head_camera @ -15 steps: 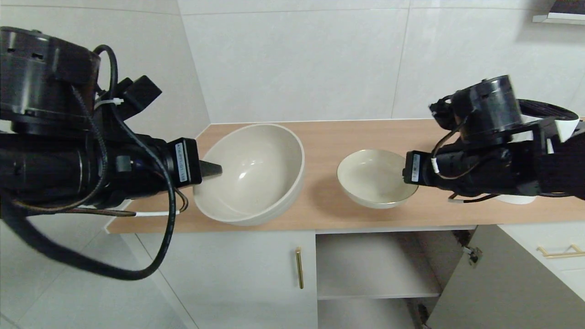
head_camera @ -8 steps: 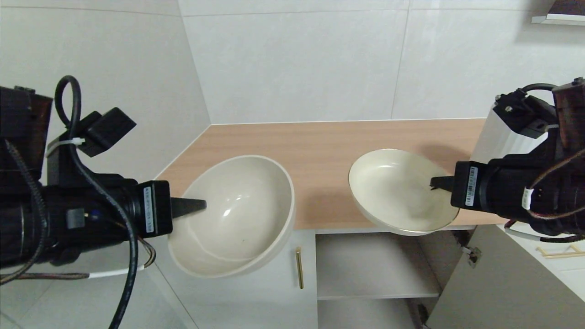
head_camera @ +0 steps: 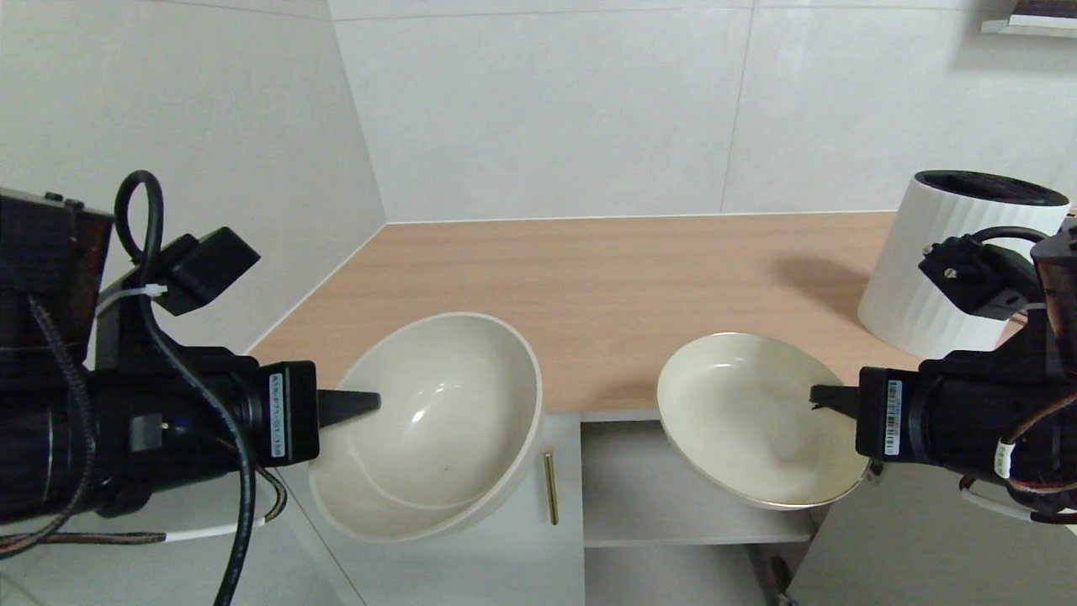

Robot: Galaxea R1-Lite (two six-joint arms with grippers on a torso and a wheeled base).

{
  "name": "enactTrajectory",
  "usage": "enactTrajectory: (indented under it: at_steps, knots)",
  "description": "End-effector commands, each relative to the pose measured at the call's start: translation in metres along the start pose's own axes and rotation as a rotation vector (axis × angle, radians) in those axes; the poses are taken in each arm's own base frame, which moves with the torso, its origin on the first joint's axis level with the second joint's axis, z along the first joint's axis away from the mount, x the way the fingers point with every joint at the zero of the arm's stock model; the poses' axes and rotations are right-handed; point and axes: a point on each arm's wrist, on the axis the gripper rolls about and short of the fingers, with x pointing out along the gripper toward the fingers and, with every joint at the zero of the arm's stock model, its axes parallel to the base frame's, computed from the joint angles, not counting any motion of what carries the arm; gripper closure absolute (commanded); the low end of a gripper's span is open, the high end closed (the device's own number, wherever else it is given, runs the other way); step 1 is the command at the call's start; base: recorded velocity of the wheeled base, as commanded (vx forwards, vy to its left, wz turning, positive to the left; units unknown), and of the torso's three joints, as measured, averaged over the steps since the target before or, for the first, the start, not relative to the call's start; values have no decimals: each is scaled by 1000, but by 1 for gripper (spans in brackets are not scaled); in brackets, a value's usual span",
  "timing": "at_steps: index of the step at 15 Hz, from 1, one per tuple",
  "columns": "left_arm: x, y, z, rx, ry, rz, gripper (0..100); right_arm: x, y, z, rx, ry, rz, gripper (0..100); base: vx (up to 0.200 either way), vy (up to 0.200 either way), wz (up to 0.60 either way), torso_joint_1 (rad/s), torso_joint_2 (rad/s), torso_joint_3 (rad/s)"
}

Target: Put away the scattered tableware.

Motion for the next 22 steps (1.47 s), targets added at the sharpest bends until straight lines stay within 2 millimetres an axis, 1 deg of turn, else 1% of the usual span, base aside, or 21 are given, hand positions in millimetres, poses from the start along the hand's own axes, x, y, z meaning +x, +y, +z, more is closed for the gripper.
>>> enactTrajectory:
  at_steps: [1, 7, 11, 16, 20, 22]
  knots:
    - [4, 0, -1, -1, 11, 5, 100, 5, 1, -4, -10, 20, -4, 100, 0, 0, 0, -149, 432, 266]
    - [5, 1, -1, -1, 17, 8, 100, 11, 3, -11, -28, 55, -11, 100, 0, 0, 0, -148, 468, 311]
    - [11, 1, -3, 2, 38, 14, 100, 34, 4, -27, -33, 136, -57, 100, 0, 0, 0, -112, 453, 338]
    - [16, 1, -5, 3, 54, 19, 100, 53, 5, -40, -62, 202, -95, 100, 0, 0, 0, -52, 410, 356]
    - [18, 1, -6, 6, 63, 22, 100, 58, 5, -45, -72, 224, -108, 100, 0, 0, 0, -7, 74, 66]
    - [22, 0, -8, 10, 83, 19, 100, 59, 2, -50, -77, 253, -102, 100, 0, 0, 0, 0, 0, 0]
